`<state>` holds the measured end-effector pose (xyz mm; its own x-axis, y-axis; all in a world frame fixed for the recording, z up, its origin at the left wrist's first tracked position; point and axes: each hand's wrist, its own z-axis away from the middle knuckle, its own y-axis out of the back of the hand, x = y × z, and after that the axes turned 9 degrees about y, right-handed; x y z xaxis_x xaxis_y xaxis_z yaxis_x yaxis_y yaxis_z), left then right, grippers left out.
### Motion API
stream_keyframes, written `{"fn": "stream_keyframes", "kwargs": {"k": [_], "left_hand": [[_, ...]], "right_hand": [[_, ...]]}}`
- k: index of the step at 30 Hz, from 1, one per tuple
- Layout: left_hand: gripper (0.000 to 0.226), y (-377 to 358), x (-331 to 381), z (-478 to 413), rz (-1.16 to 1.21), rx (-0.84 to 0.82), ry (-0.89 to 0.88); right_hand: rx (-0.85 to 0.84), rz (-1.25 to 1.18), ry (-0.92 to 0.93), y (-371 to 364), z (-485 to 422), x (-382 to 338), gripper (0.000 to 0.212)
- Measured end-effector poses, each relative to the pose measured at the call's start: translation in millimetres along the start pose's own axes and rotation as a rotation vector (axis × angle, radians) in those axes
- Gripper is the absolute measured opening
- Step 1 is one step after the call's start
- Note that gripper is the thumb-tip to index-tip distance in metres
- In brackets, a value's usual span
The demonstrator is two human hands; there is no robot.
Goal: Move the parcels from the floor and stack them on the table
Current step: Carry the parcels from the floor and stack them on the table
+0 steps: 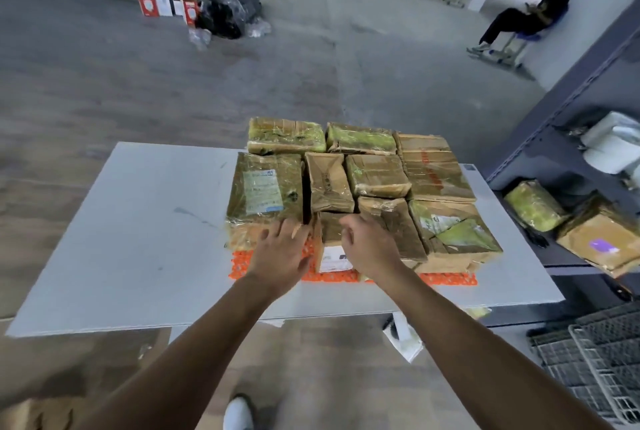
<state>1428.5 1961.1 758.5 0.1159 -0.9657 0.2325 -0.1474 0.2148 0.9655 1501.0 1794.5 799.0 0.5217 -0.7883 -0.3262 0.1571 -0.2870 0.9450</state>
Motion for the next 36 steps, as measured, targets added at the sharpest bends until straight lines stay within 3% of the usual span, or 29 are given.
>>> {"fn": "stream_keyframes", "kwargs": {"k": [4, 10, 18, 27, 36], "left_hand": [[0.054, 16, -1, 48, 0.031, 0.026, 0.173], [0.051, 27, -2, 155, 0.16, 0.098, 0.518], [0.045, 48, -26, 356, 0.096, 0.03, 0.962], [0.051, 58, -80, 558, 0.133, 0.095, 1.344], [0.047, 35, -172, 742, 0.253, 0.052, 1.572]], "right_hand": [[0.019, -0.07, 0.111, -2, 21, -28, 0.026], [-0.087, -0.399, 0.228, -40, 74, -72, 0.028], [-0.363, -0.522, 0.476, -105, 175, -195, 0.026], [-0.715, -0.421, 0.726, -182, 285, -355, 0.029], [-0.962, -0.281, 0.766, -293, 391, -506, 0.031]]}}
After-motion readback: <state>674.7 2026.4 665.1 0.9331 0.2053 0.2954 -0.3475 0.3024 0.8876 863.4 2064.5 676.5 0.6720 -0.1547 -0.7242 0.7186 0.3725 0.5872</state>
